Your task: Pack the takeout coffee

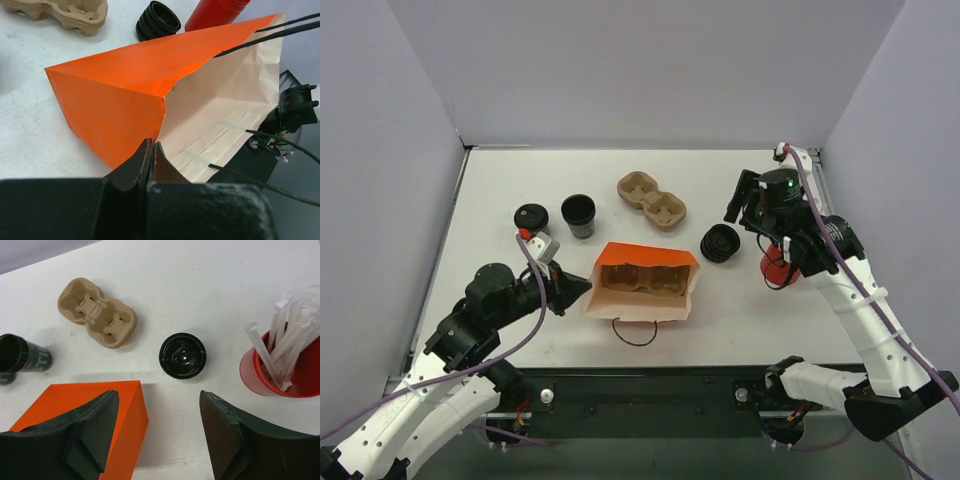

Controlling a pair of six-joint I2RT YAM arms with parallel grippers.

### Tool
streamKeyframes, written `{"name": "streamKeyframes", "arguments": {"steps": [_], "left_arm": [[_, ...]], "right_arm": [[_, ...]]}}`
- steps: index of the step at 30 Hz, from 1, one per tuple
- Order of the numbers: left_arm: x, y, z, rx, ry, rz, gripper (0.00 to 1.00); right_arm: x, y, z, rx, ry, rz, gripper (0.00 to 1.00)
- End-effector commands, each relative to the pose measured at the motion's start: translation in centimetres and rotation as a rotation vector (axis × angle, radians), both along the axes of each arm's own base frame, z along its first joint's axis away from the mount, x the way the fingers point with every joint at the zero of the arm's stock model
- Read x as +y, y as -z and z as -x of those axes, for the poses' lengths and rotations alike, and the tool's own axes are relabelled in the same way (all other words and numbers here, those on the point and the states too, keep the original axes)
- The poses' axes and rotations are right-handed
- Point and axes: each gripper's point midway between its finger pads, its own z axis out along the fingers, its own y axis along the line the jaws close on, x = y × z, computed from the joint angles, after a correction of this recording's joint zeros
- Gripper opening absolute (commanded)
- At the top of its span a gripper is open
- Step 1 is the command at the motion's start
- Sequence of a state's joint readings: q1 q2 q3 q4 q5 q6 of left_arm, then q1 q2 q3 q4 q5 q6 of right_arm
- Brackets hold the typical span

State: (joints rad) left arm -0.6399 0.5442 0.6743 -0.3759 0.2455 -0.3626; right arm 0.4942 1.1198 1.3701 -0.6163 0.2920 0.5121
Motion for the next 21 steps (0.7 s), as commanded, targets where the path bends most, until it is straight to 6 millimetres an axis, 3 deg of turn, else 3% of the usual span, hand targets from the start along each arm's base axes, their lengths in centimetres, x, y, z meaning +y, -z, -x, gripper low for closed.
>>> {"name": "streamKeyframes", "arguments": {"steps": [1,6,13,17,21], "left_arm": [[0.6,-3.4,-0.1,-0.039,-0.043,0.051,0.0],[1.4,-4.0,0.3,-0.026,-0.076,0.059,0.0],[2.8,-3.6,0.6,0.016,-0.135,0.022,0.0],[3.0,-3.6,0.1,0.053,-0.171,0.0,0.0],[3.0,-3.7,-1.0,0.113,-0.227,-0.012,0.0]], "right_arm": [[-1.8,0.2,-0.6,0.082,0.021,0.014,0.66],[-0.9,0.3,-2.4,0.125,-0.064,-0.001,0.65],[2.2,0.9,-5.3,0.181,-0.139,-0.054,0.64],[3.7,0.6,-5.7,0.186,-0.174,-0.08,0.64],[3.6,0.7,-5.4,0.186,-0.171,-0.077,0.64]]}}
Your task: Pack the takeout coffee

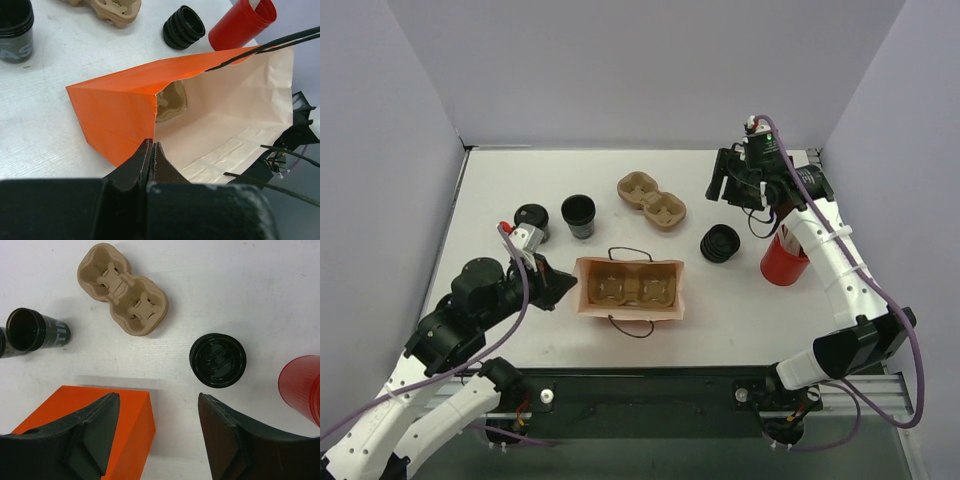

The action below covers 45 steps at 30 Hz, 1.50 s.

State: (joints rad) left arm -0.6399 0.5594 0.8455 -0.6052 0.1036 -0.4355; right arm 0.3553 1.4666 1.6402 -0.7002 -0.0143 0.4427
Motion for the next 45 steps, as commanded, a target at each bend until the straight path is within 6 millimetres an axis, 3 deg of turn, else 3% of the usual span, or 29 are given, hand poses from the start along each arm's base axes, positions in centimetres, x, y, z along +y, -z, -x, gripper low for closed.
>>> {"name": "streamKeyframes", "arguments": {"steps": [1,9,10,14,18,24,29,32,36,39,40,41,45], "left_arm": [[0.1,-1.7,-1.4,0.039,-0.083,0.024,0.0],[0.2,-3.6,-3.3,0.083,-0.189,0.046,0.0],[0.0,-2.6,-3.6,0.122,-0.194,0.01,0.02],[0.0,-2.2,-4.2,0.153,-0.216,-0.03,0.19],[0.1,-4.0,-4.9,0.106,-0.237,-0.012,0.25],[0.3,-5.2,-6.1,0.076,-0.273,-0.031,0.42],[0.9,-6.3,-6.9,0.032,-0.309,-0.036,0.5],[2.2,-7.0,-7.5,0.003,-0.372,-0.078,0.55],[7.3,-6.6,-9.2,0.008,-0.648,-0.205,0.59],[10.5,-5.8,-11.6,0.053,-0.784,-0.251,0.64],[10.6,-4.9,-12.7,0.096,-0.786,-0.255,0.65],[12.9,-4.6,-13.8,0.123,-0.853,-0.249,0.66],[14.9,-2.0,-18.3,0.18,-0.906,-0.316,0.68]], "right_arm": [[0.5,-1.9,0.8,-0.03,-0.028,-0.029,0.64],[-1.0,-2.2,1.9,-0.046,-0.023,0.025,0.64],[-1.1,-2.4,2.1,-0.052,-0.023,0.026,0.64],[-1.5,-2.4,2.3,-0.051,-0.025,0.032,0.64],[-1.6,-2.7,2.5,-0.063,-0.032,0.036,0.64],[-1.1,-3.2,2.9,-0.068,-0.048,-0.002,0.64],[-0.3,-4.1,3.3,-0.084,-0.075,-0.039,0.64],[0.5,-4.6,3.5,-0.108,-0.121,-0.022,0.64],[1.0,-4.8,3.7,-0.111,-0.122,-0.029,0.65],[1.5,-4.9,3.8,-0.107,-0.117,-0.045,0.65],[1.9,-5.1,4.0,-0.111,-0.124,-0.052,0.65],[2.1,-5.2,4.1,-0.111,-0.129,-0.056,0.65],[3.0,-5.6,4.7,-0.119,-0.157,-0.065,0.65]]}}
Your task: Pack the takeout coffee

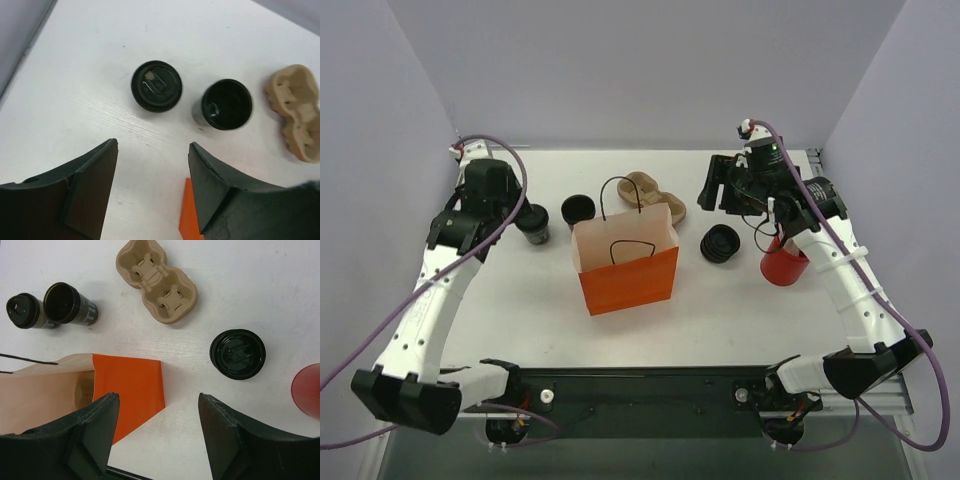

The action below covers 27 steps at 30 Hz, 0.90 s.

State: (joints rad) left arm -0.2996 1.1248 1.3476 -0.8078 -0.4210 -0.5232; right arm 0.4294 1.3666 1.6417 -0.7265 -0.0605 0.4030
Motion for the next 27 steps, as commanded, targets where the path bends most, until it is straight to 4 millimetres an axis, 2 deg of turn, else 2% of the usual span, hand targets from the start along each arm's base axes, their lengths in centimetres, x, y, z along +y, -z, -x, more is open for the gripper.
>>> {"name": "streamKeyframes", "arguments": {"steps": [1,4,5,6,7,8,9,11,12,15,23,27], "left_arm": [[2.3,1.5,-4.4,0.046,-0.066,-0.071,0.7],[1.2,3.3,-7.0,0.096,0.023,-0.101,0.76],[0.7,2.9,-7.7,0.098,0.045,-0.092,0.79],[0.5,4.8,-8.3,0.161,0.045,-0.095,0.83],[0.5,5.2,-8.6,0.179,0.042,-0.094,0.88],[0.4,5.4,-9.1,0.186,0.045,-0.094,0.9],[0.6,6.6,-9.4,0.223,0.04,-0.111,0.9],[0.5,7.3,-10.0,0.244,0.053,-0.133,0.9],[0.4,8.4,-10.6,0.271,0.067,-0.146,0.9],[0.7,9.8,-11.3,0.317,0.062,-0.181,0.9],[2.2,11.2,-11.8,0.362,0.042,-0.27,0.92],[1.9,12.5,-12.5,0.378,0.086,-0.28,0.92]], "right_arm": [[0.9,-2.5,1.4,-0.05,-0.028,-0.038,0.65],[1.3,-2.3,2.0,-0.051,-0.048,-0.034,0.65],[1.2,-2.2,2.1,-0.052,-0.048,-0.029,0.65],[1.1,-2.3,2.4,-0.06,-0.052,-0.022,0.65],[0.7,-2.2,2.4,-0.065,-0.046,-0.007,0.65],[0.6,-2.2,2.5,-0.072,-0.044,0.001,0.66],[0.2,-2.1,2.6,-0.075,-0.04,0.012,0.66],[-0.1,-2.1,2.7,-0.082,-0.038,0.026,0.67],[-0.3,-2.0,2.7,-0.085,-0.041,0.034,0.67],[-0.6,-1.9,2.7,-0.087,-0.042,0.043,0.67],[-0.8,-1.6,2.2,-0.081,-0.041,0.06,0.68],[-0.7,-1.6,1.9,-0.081,-0.045,0.066,0.68]]}}
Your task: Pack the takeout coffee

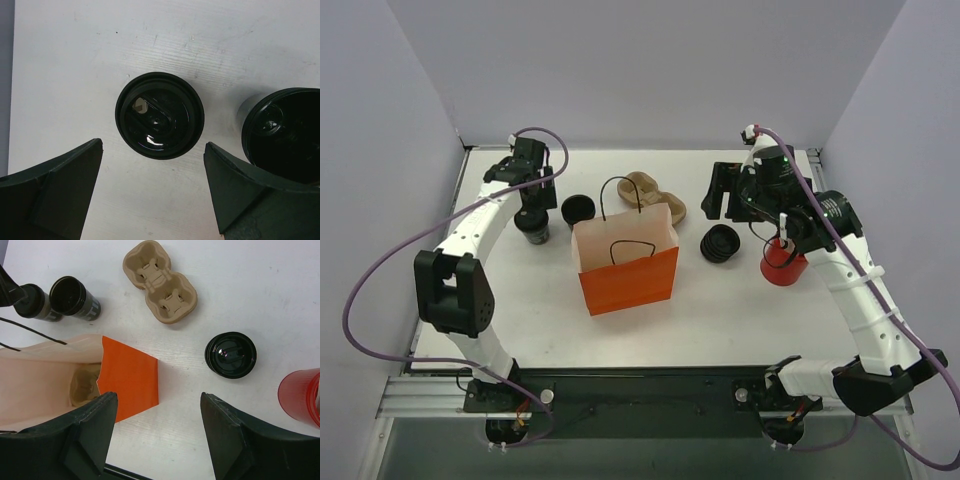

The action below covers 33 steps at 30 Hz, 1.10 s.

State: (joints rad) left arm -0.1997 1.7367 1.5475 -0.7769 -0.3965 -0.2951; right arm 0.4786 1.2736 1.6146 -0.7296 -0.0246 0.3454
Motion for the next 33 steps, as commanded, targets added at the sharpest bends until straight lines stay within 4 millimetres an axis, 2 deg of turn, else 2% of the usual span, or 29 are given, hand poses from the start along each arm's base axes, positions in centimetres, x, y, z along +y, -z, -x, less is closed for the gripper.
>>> {"name": "streamKeyframes", "arguments": {"steps": [1,2,11,18,26,33], "left_arm": [[0.3,-0.8,-2.0,-0.041,0.04,-0.025,0.92],[-0.1,-0.6,-2.3,-0.042,0.054,-0.01,0.92],[0.9,0.3,-3.5,-0.033,0.06,-0.015,0.88],[0.4,2.0,-3.0,-0.015,0.094,0.006,0.87],[0.2,2.8,-2.9,-0.001,0.12,0.006,0.84],[0.2,3.1,-2.2,0.02,0.133,0.002,0.7]], "right_arm": [[-0.5,0.3,-0.5,0.001,0.01,0.033,0.68],[-0.4,0.3,-0.5,0.002,0.009,0.034,0.68],[-0.4,0.5,-0.6,0.007,0.012,0.036,0.68],[-0.4,0.5,-0.8,0.009,0.014,0.036,0.68],[-0.4,0.5,-0.8,0.009,0.013,0.037,0.68],[-0.7,0.7,-0.7,0.013,0.024,0.034,0.68]]}}
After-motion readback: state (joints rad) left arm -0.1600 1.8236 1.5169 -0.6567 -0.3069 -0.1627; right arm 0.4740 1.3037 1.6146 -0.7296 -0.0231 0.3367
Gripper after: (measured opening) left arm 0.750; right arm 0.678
